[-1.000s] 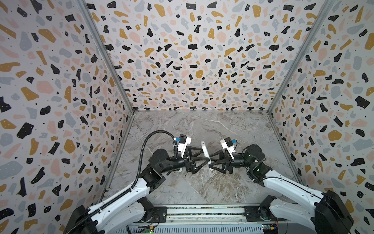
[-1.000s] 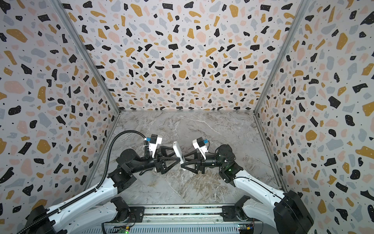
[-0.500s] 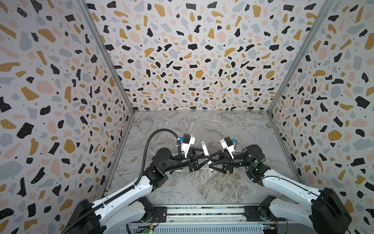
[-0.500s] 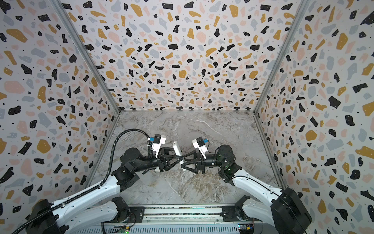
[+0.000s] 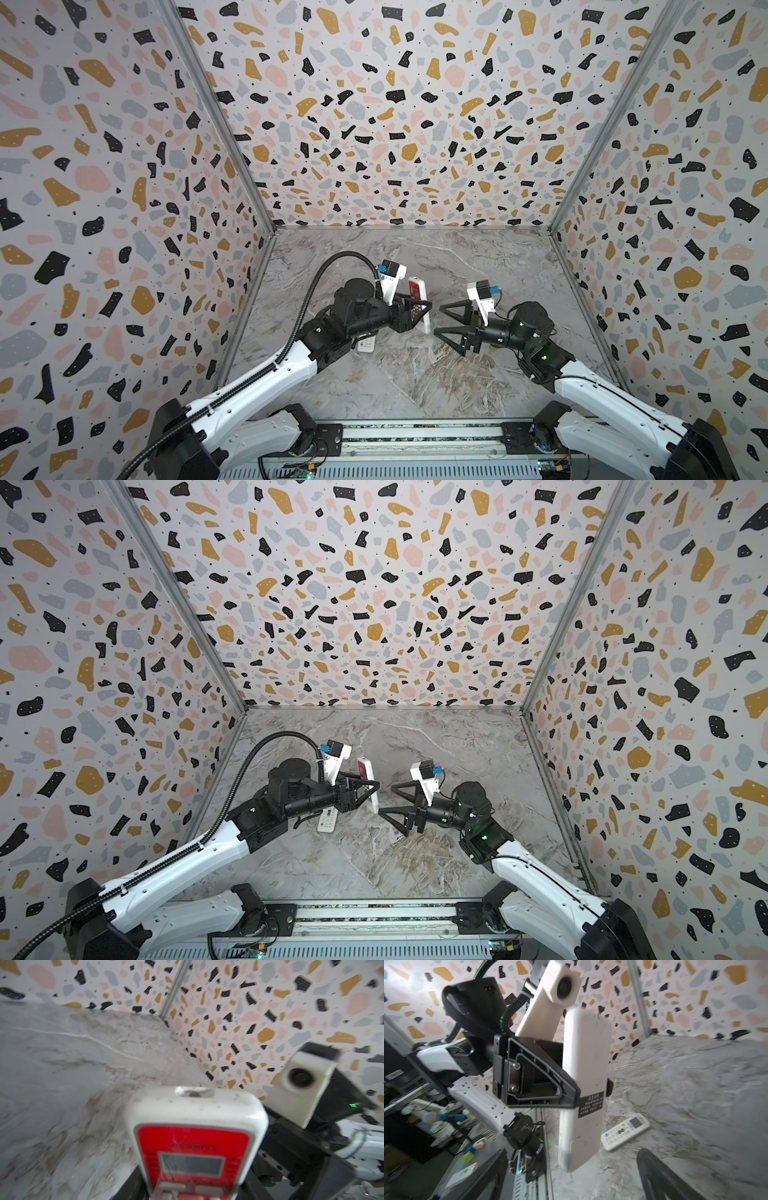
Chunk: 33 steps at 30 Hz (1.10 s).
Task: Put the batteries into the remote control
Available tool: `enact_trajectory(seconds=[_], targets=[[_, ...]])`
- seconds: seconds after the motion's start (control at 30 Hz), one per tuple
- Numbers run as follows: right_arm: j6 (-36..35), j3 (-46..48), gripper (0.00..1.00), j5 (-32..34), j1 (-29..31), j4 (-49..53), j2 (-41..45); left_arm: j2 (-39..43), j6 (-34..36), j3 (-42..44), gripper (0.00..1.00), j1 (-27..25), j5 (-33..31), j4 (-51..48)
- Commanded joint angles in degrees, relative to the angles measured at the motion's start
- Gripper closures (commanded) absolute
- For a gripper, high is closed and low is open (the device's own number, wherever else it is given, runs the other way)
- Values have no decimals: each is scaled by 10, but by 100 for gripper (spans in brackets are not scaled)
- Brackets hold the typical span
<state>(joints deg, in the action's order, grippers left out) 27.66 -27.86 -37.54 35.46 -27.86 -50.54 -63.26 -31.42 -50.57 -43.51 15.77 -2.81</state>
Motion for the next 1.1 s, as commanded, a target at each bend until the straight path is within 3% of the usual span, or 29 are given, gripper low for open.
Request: enact_trajectory(seconds=[0.0, 0.3, 0.8, 1.07], targets=[[-52, -4, 1, 111, -6, 92, 34, -47, 22, -21, 58, 3, -79, -130], [-93, -12, 1, 285, -4, 199, 5, -188, -12, -23, 58, -5, -121, -187], [-140, 34, 1, 330, -5, 132, -30, -337, -105, -51, 47, -56, -215, -183], [-161, 32, 1, 356, -9, 143, -19, -344, -122, -39, 25, -57, -226, -158]])
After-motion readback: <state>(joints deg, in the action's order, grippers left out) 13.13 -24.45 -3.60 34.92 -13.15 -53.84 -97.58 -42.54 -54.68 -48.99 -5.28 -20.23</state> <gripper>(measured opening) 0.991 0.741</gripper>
